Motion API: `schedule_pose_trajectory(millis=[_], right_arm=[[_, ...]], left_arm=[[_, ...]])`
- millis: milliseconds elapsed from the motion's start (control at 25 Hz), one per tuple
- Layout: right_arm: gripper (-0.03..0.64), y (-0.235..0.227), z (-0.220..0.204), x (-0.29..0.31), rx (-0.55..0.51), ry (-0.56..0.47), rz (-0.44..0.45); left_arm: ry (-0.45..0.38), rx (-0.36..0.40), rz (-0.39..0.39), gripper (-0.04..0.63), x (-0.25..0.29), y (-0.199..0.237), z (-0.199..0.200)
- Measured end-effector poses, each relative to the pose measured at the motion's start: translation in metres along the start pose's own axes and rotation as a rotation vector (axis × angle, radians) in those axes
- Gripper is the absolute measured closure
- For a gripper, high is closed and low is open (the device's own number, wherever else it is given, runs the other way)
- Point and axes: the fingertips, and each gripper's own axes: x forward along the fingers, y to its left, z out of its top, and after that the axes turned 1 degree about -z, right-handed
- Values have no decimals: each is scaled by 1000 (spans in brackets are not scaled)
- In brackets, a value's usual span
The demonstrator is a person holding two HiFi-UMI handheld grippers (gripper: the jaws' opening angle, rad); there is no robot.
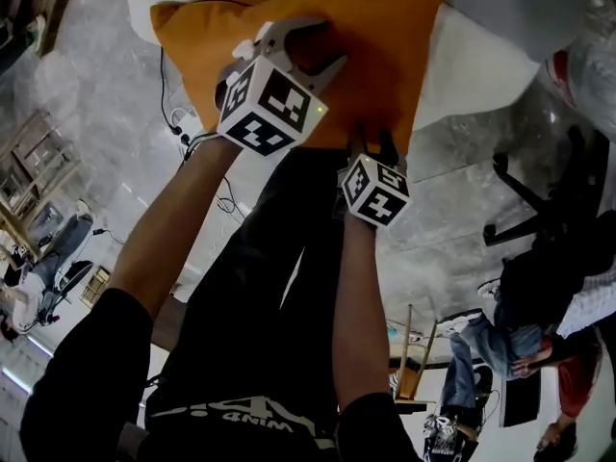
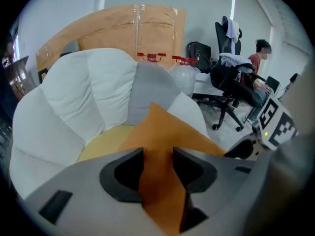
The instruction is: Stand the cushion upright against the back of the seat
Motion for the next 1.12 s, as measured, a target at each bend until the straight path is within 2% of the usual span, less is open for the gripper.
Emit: schedule_pose_trajectory(millis=[200,560,680,760,880,960,1120], right_arm=[[382,-2,3,18,1,14,-15],[383,-5,3,28,-27,58,-33],[444,-4,2,30,-93,65,-56],[503,0,1,30,-119,57,-56],[575,6,2,30,-132,20,-44],[583,7,2,29,-119,5,-31],[584,7,1,25,-104,4,-10]], left_arm=[[1,17,15,417,10,4,-1],[78,36,29,420,26,10,-8],[111,36,25,464,29,8,-10],[119,-1,6,518,28,5,-12],[95,-124,-40,580,26,6,-12],[85,-162,-61,583,23,7,-12],[84,-167,-71,583,20,5,-11]])
